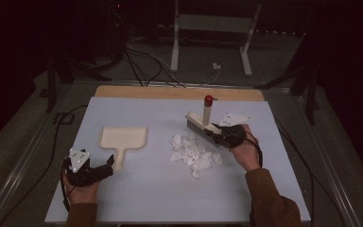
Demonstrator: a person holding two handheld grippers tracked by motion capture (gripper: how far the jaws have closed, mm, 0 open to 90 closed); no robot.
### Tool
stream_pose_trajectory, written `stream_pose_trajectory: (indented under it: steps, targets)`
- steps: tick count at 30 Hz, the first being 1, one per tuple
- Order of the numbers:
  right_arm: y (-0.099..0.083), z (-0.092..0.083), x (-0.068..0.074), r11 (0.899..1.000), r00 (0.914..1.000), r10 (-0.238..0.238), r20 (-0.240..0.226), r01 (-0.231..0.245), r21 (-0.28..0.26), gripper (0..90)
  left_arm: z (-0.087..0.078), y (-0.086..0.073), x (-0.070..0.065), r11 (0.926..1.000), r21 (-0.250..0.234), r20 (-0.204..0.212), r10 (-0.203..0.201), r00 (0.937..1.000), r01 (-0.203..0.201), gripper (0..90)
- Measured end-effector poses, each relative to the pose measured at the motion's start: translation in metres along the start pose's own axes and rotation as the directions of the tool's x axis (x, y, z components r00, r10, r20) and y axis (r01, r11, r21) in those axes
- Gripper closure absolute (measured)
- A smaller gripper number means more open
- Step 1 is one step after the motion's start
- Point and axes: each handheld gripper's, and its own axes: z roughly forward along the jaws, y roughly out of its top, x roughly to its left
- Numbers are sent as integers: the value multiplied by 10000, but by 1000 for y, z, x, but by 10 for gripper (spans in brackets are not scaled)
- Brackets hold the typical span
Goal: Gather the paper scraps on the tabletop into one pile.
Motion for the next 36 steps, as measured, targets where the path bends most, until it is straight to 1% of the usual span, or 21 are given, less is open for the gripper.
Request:
stream_pose_trajectory:
  steps: [3,5,8,10,11,13,14,16,17,18,20,22,23,24,25,26,29,30,31,33,36]
  targets:
    - [-4,-6,-2,9990,9978,442,499,-445,60,675,0,0,-1,10000,16,-9,13,10000,-13,4]
    - [-8,-9,-1,9979,9931,581,1023,-607,224,675,1,0,-1,10000,19,-11,20,10000,-20,4]
    - [-13,-12,2,9953,9825,755,1703,-845,466,675,1,0,-1,10000,39,5,36,10000,-36,4]
    - [-17,-14,4,9929,9718,865,2194,-1020,604,675,1,0,-2,10000,41,12,27,10000,-27,4]
    - [-19,-14,5,9917,9653,920,2445,-1110,654,675,1,0,-2,10000,38,14,29,10000,-29,4]
    - [-24,-14,7,9857,9462,1228,2994,-1515,745,675,1,0,-2,10000,50,8,50,10000,-50,4]
    - [-26,-14,8,9807,9342,1469,3250,-1804,750,675,1,0,-2,10000,54,5,49,10000,-49,4]
    - [-29,-12,10,9656,9054,2071,3706,-2501,717,675,1,0,-2,10000,49,4,39,10000,-39,4]
    - [-30,-11,11,9588,8935,2292,3862,-2757,687,675,1,0,-2,10000,46,5,32,10000,-32,4]
    - [-32,-9,13,9529,8834,2476,3979,-2962,645,675,1,0,-2,10000,50,4,42,10000,-42,4]
    - [-34,-6,18,9454,8693,2740,4114,-3220,509,675,1,0,-2,10000,37,-1,28,10000,-28,4]
    - [-33,-3,24,9371,8572,3018,4172,-3472,355,675,1,0,-2,10000,32,-3,15,10000,-15,4]
    - [-32,-1,26,9348,8551,3098,4156,-3538,310,675,1,0,-1,10000,38,-7,20,10000,-20,4]
    - [-30,1,29,9317,8548,3204,4082,-3622,271,675,1,0,-1,10000,35,-6,16,10000,-16,4]
    - [-29,3,33,9311,8542,3227,4077,-3638,254,675,1,0,-1,10000,36,-1,13,10000,-13,4]
    - [-28,5,37,9334,8548,3160,4117,-3578,264,675,1,0,-1,10000,29,6,27,10000,-27,4]
    - [-24,11,47,9378,8646,3090,3961,-3464,245,675,1,0,-1,10000,28,6,21,10000,-21,4]
    - [-23,12,49,9371,8648,3119,3935,-3483,226,675,1,0,-1,10000,8,-1,7,10000,-7,4]
    - [-22,12,51,9372,8676,3133,3863,-3481,218,674,0,0,-1,10000,7,-5,15,10000,-15,4]
    - [-20,13,54,9355,8726,3223,3670,-3530,179,675,1,0,-1,10000,18,-6,7,10000,-7,4]
    - [-16,16,58,9297,8745,3439,3420,-3681,64,675,1,0,-1,10000,21,12,34,10000,-34,4]
